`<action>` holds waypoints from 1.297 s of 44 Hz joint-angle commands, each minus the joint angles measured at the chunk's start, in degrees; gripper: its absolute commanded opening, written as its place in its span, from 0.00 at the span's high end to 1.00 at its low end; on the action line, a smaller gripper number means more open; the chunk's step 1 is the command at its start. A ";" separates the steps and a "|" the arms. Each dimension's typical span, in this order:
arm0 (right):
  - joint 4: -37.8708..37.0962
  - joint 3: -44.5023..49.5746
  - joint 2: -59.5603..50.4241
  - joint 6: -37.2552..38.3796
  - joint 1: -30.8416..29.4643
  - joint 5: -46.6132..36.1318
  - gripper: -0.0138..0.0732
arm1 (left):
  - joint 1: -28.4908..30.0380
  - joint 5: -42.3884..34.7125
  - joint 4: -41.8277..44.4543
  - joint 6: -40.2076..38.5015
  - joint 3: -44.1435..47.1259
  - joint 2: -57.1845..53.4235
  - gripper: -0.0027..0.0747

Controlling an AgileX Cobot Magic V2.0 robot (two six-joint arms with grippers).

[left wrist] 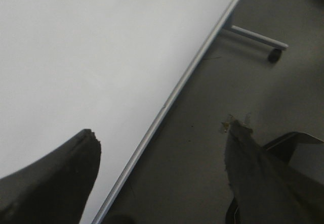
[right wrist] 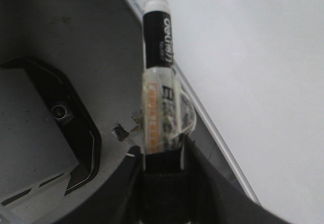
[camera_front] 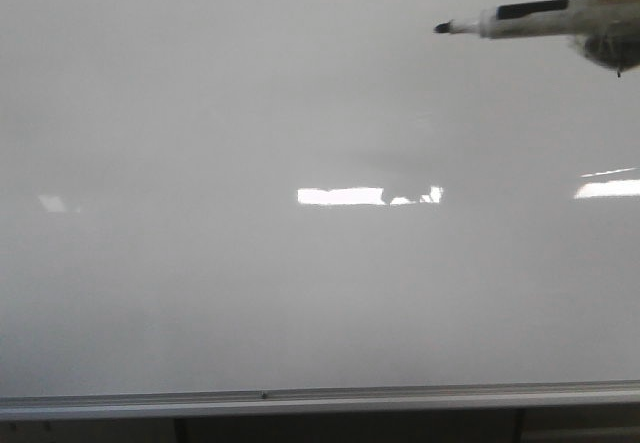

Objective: Write number 1 on whiteboard

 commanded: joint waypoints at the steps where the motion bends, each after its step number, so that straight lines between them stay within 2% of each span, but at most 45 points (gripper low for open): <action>1: 3.93 -2.01 -0.90 -4.85 3.99 -0.71 0.83 | -5.73 -3.53 -1.60 0.51 -3.31 1.88 0.32; 8: 7.09 -2.01 -0.90 -7.06 9.29 -1.02 0.83 | -15.66 -3.82 0.05 0.51 -7.22 8.07 0.32; 15: 7.23 -2.01 -0.90 -7.06 10.02 -1.07 0.83 | -22.30 -4.31 1.38 0.51 -11.53 15.17 0.32; 20: 7.23 -2.01 -0.90 -7.06 10.02 -1.20 0.83 | -24.31 -4.31 1.38 0.51 -14.41 20.07 0.32; 32: 7.23 -2.01 -0.90 -7.00 10.02 -1.39 0.83 | -24.97 -5.40 1.15 0.51 -18.18 27.04 0.34; 38: 7.23 -2.01 -0.90 -7.00 10.02 -1.62 0.83 | -24.97 -6.37 1.15 0.51 -18.18 27.52 0.49; 45: 7.23 -2.01 -0.90 -7.00 10.02 -1.74 0.82 | -24.97 -6.37 1.15 0.51 -18.18 27.52 0.73; 48: 7.23 -2.01 -0.90 -7.00 10.02 -1.99 0.76 | -24.97 -6.37 1.15 0.51 -18.18 27.52 0.81; 57: 6.98 -2.01 -0.90 -5.55 9.89 -2.04 0.35 | -24.97 -6.26 1.15 0.51 -18.18 27.52 0.96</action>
